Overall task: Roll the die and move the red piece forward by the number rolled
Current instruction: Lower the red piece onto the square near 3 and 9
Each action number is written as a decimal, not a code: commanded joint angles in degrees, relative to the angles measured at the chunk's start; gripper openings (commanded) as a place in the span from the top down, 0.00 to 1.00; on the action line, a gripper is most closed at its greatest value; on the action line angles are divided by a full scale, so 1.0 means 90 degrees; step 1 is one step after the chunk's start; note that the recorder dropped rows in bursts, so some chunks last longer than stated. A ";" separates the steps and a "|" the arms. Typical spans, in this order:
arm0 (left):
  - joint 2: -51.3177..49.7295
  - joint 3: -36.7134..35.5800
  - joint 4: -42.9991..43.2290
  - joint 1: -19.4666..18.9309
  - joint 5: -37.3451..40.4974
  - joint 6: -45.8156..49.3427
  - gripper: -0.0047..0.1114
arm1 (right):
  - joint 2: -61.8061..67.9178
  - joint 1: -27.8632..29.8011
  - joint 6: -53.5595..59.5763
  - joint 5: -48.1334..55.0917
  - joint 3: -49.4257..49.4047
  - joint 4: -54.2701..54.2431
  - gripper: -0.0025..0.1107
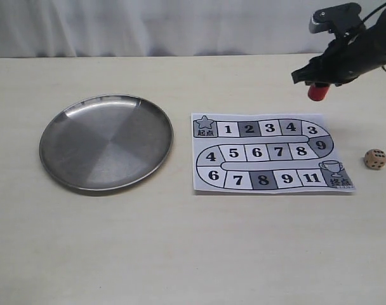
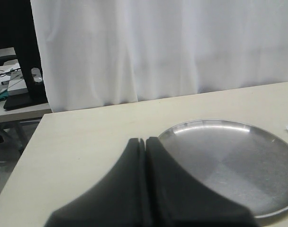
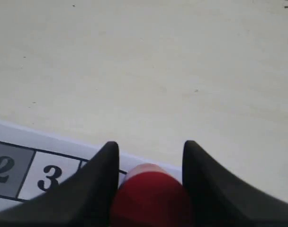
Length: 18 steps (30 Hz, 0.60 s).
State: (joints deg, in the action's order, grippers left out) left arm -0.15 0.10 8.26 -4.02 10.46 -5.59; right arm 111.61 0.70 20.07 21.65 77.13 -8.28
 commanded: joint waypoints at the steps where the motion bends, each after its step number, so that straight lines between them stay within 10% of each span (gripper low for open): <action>1: 0.0016 -0.0011 -0.0003 -0.0030 -0.0060 0.0005 0.96 | 0.0075 0.0212 -0.0046 -0.0027 -0.0225 0.0058 0.94; 18: 0.0016 -0.0011 -0.0003 -0.0030 -0.0060 -0.0006 0.96 | 0.0958 0.0199 -0.0046 -0.1116 -0.0880 0.0058 0.94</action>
State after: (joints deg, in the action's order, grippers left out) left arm -0.15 0.10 8.26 -4.02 10.46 -5.59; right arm 119.37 2.33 19.72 9.83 69.54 -8.05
